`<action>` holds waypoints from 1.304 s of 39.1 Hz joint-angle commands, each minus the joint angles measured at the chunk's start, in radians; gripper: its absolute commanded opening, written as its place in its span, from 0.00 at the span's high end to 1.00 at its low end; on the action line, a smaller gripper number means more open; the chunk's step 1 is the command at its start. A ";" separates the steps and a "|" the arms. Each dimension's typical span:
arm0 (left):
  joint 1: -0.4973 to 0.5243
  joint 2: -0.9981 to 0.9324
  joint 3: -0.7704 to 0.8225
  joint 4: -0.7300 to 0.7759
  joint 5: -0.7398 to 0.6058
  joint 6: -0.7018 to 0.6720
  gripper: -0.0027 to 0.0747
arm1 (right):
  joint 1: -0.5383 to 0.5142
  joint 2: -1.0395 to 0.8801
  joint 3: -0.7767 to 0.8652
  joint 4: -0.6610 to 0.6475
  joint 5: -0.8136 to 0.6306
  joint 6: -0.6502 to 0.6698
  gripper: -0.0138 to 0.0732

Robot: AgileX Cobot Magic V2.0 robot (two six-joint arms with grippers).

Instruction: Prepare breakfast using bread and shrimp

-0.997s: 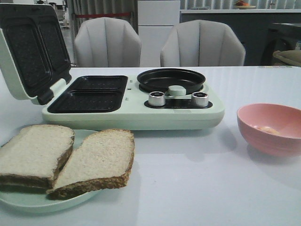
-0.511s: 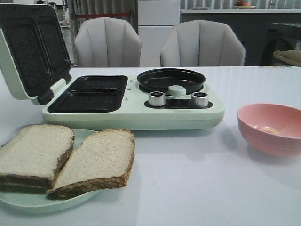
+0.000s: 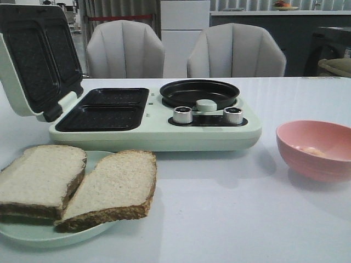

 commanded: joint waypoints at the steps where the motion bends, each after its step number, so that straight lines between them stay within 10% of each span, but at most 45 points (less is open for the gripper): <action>1: -0.033 0.014 -0.017 0.008 -0.070 0.002 0.23 | -0.005 -0.022 -0.016 -0.005 -0.092 -0.007 0.68; 20: -0.128 0.014 0.006 -0.244 -0.050 -0.006 0.23 | -0.005 -0.022 -0.016 -0.005 -0.092 -0.007 0.68; 37: -0.159 0.014 0.015 0.109 0.051 -0.001 0.23 | -0.005 -0.022 -0.016 -0.005 -0.092 -0.007 0.68; 51: -0.440 0.147 0.018 0.410 0.176 -0.001 0.24 | -0.005 -0.022 -0.016 -0.005 -0.092 -0.007 0.68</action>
